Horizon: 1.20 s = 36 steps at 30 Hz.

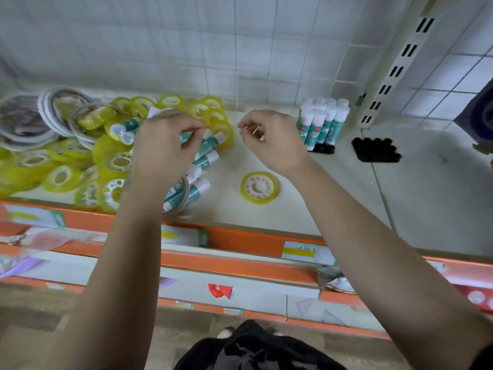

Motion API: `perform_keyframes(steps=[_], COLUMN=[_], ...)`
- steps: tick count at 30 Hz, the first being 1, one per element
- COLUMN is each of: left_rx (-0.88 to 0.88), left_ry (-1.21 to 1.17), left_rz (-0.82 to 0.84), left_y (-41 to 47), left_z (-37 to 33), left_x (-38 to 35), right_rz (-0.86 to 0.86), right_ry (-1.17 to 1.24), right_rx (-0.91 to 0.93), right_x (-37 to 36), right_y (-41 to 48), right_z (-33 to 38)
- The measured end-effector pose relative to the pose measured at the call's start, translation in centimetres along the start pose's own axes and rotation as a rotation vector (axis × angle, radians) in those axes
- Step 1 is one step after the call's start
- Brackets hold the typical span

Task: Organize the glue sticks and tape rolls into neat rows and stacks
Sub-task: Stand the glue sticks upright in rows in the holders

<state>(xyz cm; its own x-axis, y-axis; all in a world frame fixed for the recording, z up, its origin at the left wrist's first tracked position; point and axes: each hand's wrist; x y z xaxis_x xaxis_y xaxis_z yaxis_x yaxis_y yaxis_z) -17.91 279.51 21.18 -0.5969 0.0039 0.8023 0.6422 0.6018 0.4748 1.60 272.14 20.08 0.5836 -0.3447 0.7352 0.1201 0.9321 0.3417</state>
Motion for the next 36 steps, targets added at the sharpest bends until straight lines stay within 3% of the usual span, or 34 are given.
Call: perform_keyframes(steps=[15, 21, 27, 36], left_rx=[-0.015, -0.010, -0.028, -0.013], left_ry=[0.007, 0.000, -0.011, 0.209], left_rz=[-0.059, -0.063, -0.057, 0.110], left_y=[-0.6, -0.4, 0.2, 2.1], left_z=[2.0, 2.4, 2.4, 0.9], left_x=[1.1, 0.7, 0.3, -1.3], right_rz=[0.284, 0.296, 0.303, 0.209], right_ry=[-0.088, -0.078, 0.028, 0.432], right_rx=[-0.079, -0.085, -0.087, -0.229], right_x=[-4.0, -4.2, -3.1, 0.3], right_y=[3.3, 3.1, 2.5, 0.2], right_z=[0.2, 0.0, -0.2, -0.5])
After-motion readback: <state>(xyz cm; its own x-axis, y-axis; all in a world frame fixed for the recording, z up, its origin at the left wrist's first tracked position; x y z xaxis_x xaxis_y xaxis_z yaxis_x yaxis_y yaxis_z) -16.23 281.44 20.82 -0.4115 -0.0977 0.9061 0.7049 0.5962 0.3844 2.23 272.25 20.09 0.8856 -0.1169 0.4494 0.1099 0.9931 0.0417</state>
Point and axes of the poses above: each hand's wrist, its own y-axis towards the middle knuckle, its own x-axis out of the back of the hand, z = x × y, and after that the axes turned 12 degrees about z, right-handed
